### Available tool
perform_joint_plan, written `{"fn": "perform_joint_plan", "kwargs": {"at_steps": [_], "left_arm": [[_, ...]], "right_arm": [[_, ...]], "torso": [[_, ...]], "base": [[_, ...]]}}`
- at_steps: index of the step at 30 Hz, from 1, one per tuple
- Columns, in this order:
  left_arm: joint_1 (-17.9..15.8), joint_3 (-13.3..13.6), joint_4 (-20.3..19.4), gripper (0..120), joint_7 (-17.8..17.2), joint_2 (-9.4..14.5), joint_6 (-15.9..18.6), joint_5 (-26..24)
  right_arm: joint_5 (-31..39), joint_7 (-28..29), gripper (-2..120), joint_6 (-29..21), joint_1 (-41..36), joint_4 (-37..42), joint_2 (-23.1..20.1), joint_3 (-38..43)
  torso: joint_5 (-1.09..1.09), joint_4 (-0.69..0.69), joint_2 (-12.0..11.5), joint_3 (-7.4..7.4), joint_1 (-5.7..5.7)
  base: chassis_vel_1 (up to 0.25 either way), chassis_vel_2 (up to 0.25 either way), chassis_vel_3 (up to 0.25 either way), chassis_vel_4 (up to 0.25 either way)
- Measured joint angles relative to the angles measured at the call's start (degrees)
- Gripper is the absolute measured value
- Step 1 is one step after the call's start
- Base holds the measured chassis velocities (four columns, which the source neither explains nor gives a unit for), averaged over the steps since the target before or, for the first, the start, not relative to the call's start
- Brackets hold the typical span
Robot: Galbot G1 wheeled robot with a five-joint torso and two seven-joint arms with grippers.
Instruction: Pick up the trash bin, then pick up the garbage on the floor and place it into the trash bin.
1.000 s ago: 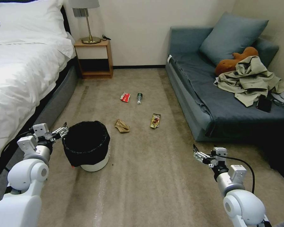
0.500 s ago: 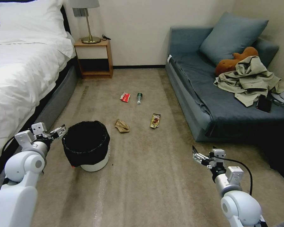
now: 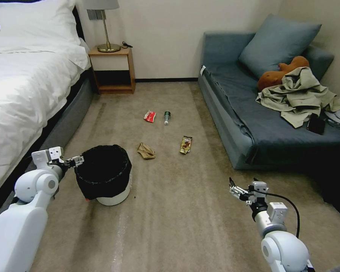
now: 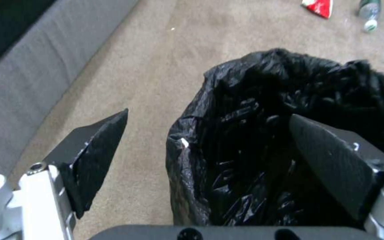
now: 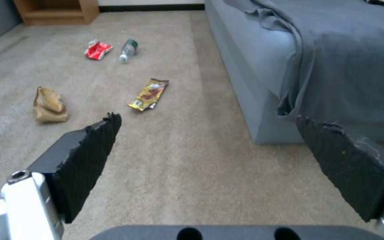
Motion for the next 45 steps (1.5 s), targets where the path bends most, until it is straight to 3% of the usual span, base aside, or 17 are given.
{"fn": "perform_joint_plan", "kwargs": {"at_steps": [8,16,30,38,41,44,45], "left_arm": [[-2.7,2.5,4.6,97,-0.1,-0.5,0.3,1.2],[-5.8,4.5,10.3,98,0.3,-2.5,-0.2,3.3],[-8.5,5.9,16.2,96,0.9,-4.6,-1.0,5.4],[-8.4,6.3,16.7,71,1.0,-5.1,-1.0,4.5],[-7.5,6.1,16.7,54,1.6,-5.2,-1.3,5.2],[-7.3,5.9,16.7,51,1.9,-5.2,-1.5,5.5],[-6.6,5.5,16.3,41,2.2,-5.1,-1.9,5.8]], "right_arm": [[-0.8,0.0,100,0.0,0.4,-1.3,0.4,-0.6],[-1.6,0.0,100,-0.2,1.1,-2.6,0.8,-2.0],[-2.1,0.0,100,-0.2,0.7,-2.6,0.9,-2.4],[-2.0,0.0,100,-0.2,-0.1,-1.4,0.9,-2.3],[-2.0,0.0,100,-0.2,-0.4,-1.0,0.9,-2.2],[-1.9,0.0,100,-0.2,-0.5,-0.9,0.9,-2.2],[-1.9,0.0,100,-0.3,-0.6,-0.7,0.9,-2.3]], "torso": [[0.0,0.0,0.0,0.0,0.0],[0.0,0.0,0.0,0.0,0.0],[0.0,0.0,0.0,0.0,0.0],[0.01,0.0,0.0,0.0,0.0],[0.01,0.0,0.0,0.0,0.0],[0.02,0.0,0.0,0.0,-0.01],[0.02,0.01,0.0,0.0,0.0]], "base": [[0.0,0.0,0.0,0.0],[0.0,0.0,0.0,0.0],[0.0,0.0,0.0,0.0],[0.0,0.0,0.0,0.0],[0.0,0.0,0.0,0.0],[0.0,0.0,0.0,0.0],[0.0,0.0,0.0,0.0]]}}
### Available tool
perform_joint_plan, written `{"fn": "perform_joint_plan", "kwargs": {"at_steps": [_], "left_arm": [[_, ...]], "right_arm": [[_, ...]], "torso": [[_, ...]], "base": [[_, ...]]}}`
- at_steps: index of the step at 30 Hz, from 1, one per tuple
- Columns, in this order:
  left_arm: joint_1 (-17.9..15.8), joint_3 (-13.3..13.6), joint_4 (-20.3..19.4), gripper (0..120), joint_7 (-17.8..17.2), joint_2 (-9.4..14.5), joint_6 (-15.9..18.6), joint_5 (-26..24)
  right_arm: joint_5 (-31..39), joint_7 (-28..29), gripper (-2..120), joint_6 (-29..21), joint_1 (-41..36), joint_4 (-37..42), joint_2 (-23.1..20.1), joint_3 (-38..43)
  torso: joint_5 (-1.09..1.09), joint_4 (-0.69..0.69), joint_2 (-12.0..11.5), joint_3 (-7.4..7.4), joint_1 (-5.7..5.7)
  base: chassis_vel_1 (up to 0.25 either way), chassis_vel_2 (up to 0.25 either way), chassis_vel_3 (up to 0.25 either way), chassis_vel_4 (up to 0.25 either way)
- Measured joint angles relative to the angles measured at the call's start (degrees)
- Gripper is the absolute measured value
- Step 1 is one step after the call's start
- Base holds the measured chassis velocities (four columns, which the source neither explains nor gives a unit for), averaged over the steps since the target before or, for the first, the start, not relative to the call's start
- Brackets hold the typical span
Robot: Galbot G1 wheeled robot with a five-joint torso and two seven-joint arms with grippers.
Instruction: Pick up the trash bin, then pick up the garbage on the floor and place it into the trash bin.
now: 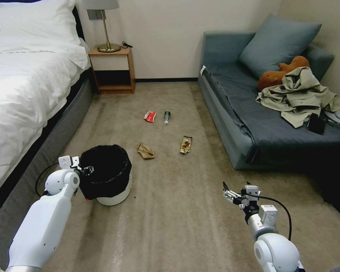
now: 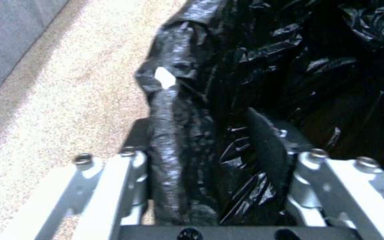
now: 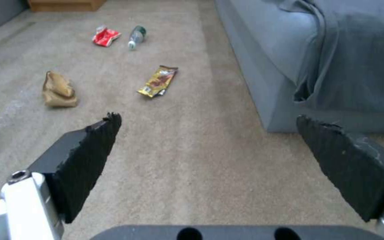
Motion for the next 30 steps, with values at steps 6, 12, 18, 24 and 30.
{"fn": "perform_joint_plan", "kwargs": {"at_steps": [6,12,18,24,30], "left_arm": [[1.5,-1.1,-1.3,21,0.4,0.1,-0.8,0.6],[2.8,-1.9,-3.1,4,0.8,0.2,-1.0,0.8],[4.8,-3.0,-5.7,4,1.9,0.5,-1.5,1.7],[6.8,-4.6,-8.0,4,1.8,0.3,-1.7,2.4],[8.7,-9.8,-10.6,4,1.8,-0.4,-3.3,9.3]], "right_arm": [[0.0,0.0,100,0.0,-0.2,0.2,0.0,-0.2],[0.0,0.0,100,0.0,-0.3,0.3,0.0,-0.5],[-0.1,0.0,100,-0.1,-0.4,0.4,0.1,-0.8],[0.0,0.0,100,0.0,-1.1,0.9,-0.2,-0.8],[2.8,0.2,100,-1.3,-1.7,2.8,-0.8,-1.2]], "torso": [[-0.02,0.0,0.0,0.0,0.0],[-0.04,-0.01,0.0,0.0,0.0],[-0.03,-0.01,0.0,0.0,0.0],[-0.02,-0.01,0.0,0.0,0.0],[-0.02,0.0,0.0,0.0,0.0]], "base": [[0.0,0.0,0.0,0.0],[0.0,0.0,0.0,0.0],[0.0,0.0,0.0,0.0],[0.0,0.0,0.0,0.0],[0.0,0.0,0.0,0.0]]}}
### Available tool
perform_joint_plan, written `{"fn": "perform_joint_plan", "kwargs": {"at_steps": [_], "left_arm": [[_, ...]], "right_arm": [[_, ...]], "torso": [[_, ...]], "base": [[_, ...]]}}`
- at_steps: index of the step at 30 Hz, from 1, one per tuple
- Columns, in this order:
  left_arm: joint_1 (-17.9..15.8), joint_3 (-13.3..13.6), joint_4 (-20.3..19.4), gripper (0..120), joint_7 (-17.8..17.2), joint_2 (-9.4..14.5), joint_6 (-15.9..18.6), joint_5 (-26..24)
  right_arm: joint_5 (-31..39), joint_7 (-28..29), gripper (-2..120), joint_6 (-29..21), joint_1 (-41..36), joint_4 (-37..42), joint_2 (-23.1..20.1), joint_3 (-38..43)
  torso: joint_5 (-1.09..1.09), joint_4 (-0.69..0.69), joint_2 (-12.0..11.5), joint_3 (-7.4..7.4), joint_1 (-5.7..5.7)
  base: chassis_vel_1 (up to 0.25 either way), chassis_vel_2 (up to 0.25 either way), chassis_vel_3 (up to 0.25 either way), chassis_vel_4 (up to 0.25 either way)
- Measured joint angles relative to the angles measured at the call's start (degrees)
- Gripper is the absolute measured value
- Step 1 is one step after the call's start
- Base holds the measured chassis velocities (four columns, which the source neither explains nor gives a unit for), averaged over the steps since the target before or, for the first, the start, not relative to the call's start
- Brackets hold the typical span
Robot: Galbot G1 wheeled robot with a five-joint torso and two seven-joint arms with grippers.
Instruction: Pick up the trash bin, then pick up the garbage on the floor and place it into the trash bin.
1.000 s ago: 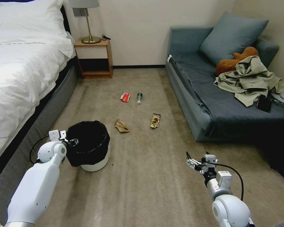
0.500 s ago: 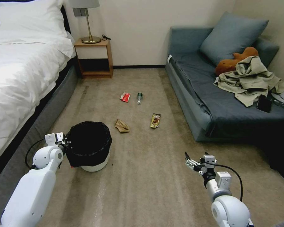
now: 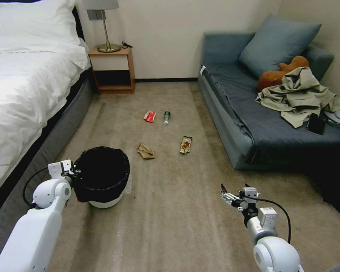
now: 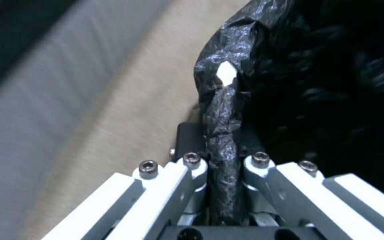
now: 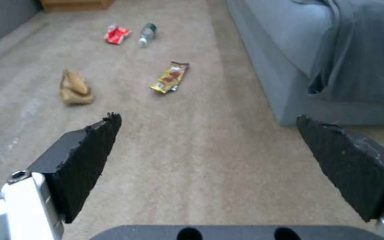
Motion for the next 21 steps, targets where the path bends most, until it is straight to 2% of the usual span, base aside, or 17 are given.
{"fn": "perform_joint_plan", "kwargs": {"at_steps": [2,4,6,10,13,16,18,21], "left_arm": [[1.5,-3.0,-2.5,4,-0.2,-0.3,-0.2,1.3],[2.1,-4.0,-3.7,4,0.1,-0.5,-0.2,1.6],[3.5,-6.1,-6.6,4,0.4,-0.8,-0.5,2.0],[4.5,-7.2,-8.8,4,1.1,-1.0,-0.8,2.4],[6.3,-9.0,-13.7,4,2.2,-1.2,-1.2,4.0],[6.8,-9.4,-15.2,4,2.4,-1.3,-1.2,4.4],[8.1,-10.5,-18.4,4,2.5,-1.4,-1.2,4.8],[9.2,-11.2,-20.7,4,2.5,-1.5,-0.9,5.0]], "right_arm": [[0.1,-0.8,100,0.4,0.0,0.3,-0.1,-0.3],[0.1,-1.0,100,0.7,0.0,0.3,-0.1,-0.5],[0.1,-1.2,100,1.7,0.2,0.1,0.0,-0.9],[0.1,-1.2,100,2.5,0.4,-0.1,0.2,-1.2],[0.1,-1.2,100,3.6,0.7,-0.7,0.4,-1.9],[0.1,-1.2,100,4.1,0.7,-0.9,0.5,-2.2],[0.2,-1.3,100,4.9,0.8,-1.2,0.6,-2.6],[0.2,-1.6,100,5.7,0.9,-1.7,0.6,-2.7]], "torso": [[0.0,0.02,0.0,0.0,0.0],[-0.02,0.01,0.0,0.0,0.0],[0.02,0.0,0.0,0.0,0.0],[0.0,0.01,0.0,0.0,0.0],[0.02,0.0,0.0,0.0,0.0],[0.01,0.0,0.0,0.0,0.0],[0.01,0.0,0.0,0.0,0.0],[0.01,0.0,0.0,0.0,0.0]], "base": [[0.0,0.0,0.0,0.0],[0.0,0.0,0.0,0.0],[0.0,0.0,0.0,0.0],[0.0,0.0,0.0,0.0],[0.0,0.0,0.0,0.0],[0.0,0.0,0.0,0.0],[0.0,0.0,0.0,0.0],[0.0,0.0,0.0,0.0]]}}
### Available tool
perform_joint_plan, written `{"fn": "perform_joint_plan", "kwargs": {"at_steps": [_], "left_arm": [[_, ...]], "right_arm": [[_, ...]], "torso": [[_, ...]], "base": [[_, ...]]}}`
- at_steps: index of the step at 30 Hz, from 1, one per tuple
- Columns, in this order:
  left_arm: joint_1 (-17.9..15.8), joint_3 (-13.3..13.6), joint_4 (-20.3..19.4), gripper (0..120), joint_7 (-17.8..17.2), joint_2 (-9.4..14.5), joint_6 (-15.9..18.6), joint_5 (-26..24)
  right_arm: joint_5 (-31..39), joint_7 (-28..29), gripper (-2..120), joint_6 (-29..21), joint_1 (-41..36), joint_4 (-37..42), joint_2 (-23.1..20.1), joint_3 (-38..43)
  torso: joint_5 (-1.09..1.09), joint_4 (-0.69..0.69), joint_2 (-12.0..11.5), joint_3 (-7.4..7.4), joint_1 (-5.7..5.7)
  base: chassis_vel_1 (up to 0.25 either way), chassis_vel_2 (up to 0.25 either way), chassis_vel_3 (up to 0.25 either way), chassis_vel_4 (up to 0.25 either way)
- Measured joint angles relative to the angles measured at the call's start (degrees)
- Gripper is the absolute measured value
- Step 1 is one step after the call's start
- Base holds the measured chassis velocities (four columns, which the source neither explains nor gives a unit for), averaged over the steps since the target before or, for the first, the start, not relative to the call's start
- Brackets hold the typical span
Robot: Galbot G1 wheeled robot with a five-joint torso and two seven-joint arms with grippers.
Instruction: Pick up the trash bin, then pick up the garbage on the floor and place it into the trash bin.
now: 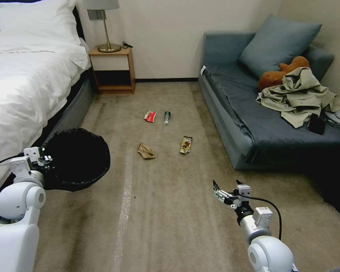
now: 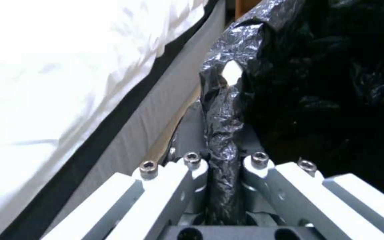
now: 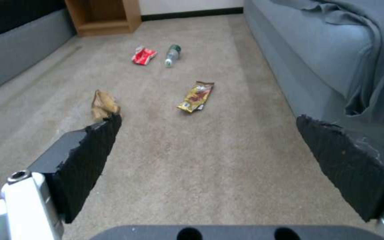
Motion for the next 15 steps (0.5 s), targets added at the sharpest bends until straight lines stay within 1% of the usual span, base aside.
{"fn": "perform_joint_plan", "kwargs": {"at_steps": [7,15], "left_arm": [[1.5,-0.4,-2.6,4,-0.1,-0.6,0.4,0.3],[1.9,-0.1,-2.7,4,-0.3,-1.3,0.4,0.6]], "right_arm": [[0.0,-0.1,100,1.0,0.3,-1.0,-0.1,0.0],[0.0,-0.9,100,1.5,0.3,-1.8,-0.6,0.3]], "torso": [[0.0,0.0,0.0,0.0,0.0],[-0.01,0.0,0.0,0.0,0.0]], "base": [[0.0,0.0,0.0,0.0],[0.0,0.0,0.0,0.0]]}}
